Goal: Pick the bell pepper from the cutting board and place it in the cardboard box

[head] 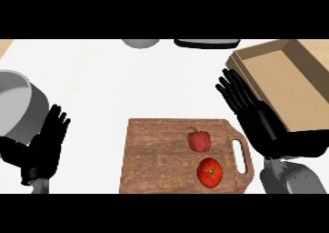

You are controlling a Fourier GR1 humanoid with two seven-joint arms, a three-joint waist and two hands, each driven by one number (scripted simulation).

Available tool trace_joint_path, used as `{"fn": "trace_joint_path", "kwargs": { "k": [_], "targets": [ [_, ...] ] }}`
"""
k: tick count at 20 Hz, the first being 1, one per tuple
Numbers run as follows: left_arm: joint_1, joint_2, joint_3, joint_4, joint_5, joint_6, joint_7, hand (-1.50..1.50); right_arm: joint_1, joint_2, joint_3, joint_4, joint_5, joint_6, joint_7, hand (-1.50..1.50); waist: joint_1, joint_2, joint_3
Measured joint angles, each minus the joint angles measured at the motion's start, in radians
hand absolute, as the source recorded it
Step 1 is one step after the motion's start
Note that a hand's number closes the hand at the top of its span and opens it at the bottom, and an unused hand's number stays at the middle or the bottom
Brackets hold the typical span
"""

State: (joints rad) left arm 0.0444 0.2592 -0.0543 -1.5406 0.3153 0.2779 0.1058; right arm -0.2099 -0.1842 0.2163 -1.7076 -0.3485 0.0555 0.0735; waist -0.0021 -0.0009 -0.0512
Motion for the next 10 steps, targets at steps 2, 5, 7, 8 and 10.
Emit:
{"fn": "trace_joint_path", "kwargs": {
  "k": [2,5,7,8,10],
  "targets": [
    [-0.006,0.000,0.008,0.000,0.004,-0.006,-0.013,0.00,0.021,-0.021,-0.032,-0.008,0.035,-0.033,-0.015,1.50,-0.006,-0.001,0.019],
    [-0.025,0.017,0.021,-0.033,-0.008,0.001,-0.020,0.00,0.067,-0.070,-0.143,-0.031,0.101,-0.132,-0.051,1.50,-0.035,-0.008,0.037],
    [-0.038,0.032,0.026,-0.051,-0.017,0.002,-0.027,0.00,0.097,-0.150,-0.201,-0.020,0.197,-0.183,-0.061,1.50,-0.059,-0.008,0.036],
    [-0.044,0.036,0.029,-0.058,-0.014,-0.003,-0.026,0.00,0.126,-0.185,-0.222,-0.002,0.255,-0.216,-0.060,1.50,-0.066,-0.007,0.037],
    [-0.054,0.039,0.023,-0.076,-0.012,-0.011,-0.019,0.00,0.177,-0.198,-0.258,0.016,0.349,-0.312,-0.070,-1.50,-0.061,-0.006,0.043]
  ]
}}
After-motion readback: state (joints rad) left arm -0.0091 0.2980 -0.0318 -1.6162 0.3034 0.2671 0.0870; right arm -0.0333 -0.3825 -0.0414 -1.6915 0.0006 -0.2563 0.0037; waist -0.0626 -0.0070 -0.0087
